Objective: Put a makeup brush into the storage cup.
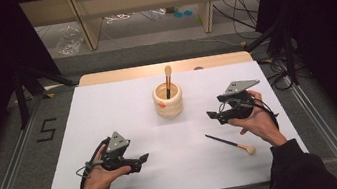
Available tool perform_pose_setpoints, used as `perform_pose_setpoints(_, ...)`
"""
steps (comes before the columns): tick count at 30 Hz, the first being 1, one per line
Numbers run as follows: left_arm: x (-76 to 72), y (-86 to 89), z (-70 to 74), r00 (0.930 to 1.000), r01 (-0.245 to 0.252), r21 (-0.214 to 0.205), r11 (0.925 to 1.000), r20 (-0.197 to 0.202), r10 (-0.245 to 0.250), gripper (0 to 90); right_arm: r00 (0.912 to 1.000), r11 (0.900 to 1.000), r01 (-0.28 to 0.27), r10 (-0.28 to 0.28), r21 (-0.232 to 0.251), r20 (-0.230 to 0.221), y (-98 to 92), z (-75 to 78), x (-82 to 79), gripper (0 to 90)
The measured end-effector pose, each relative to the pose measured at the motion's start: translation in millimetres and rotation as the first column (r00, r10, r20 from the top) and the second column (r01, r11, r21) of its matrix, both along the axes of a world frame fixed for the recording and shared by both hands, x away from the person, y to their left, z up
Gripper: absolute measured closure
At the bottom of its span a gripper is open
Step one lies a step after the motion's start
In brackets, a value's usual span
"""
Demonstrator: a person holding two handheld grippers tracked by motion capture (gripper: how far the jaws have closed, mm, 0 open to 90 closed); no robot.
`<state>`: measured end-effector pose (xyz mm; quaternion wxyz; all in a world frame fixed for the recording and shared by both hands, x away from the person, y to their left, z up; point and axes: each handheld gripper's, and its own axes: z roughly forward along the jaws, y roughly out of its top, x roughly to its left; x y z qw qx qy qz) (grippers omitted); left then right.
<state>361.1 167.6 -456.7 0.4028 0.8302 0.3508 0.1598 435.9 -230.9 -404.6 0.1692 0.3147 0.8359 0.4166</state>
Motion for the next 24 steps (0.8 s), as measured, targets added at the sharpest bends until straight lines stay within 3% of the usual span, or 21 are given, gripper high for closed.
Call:
perform_pose_setpoints(15,0.0,-0.1,0.2,1.0,-0.001,-0.001,1.0,0.001,0.001,17.2,0.9995,0.9981,-0.021,0.02,-0.057,-0.024,-11.1,-16.4,-27.7,25.1)
perform_pose_setpoints(24,0.1,0.5,0.7,1.0,0.003,-0.004,1.0,-0.004,-0.003,17.2,0.9976,0.995,-0.027,0.02,-0.097,-0.066,-13.3,-23.3,-39.3,24.7)
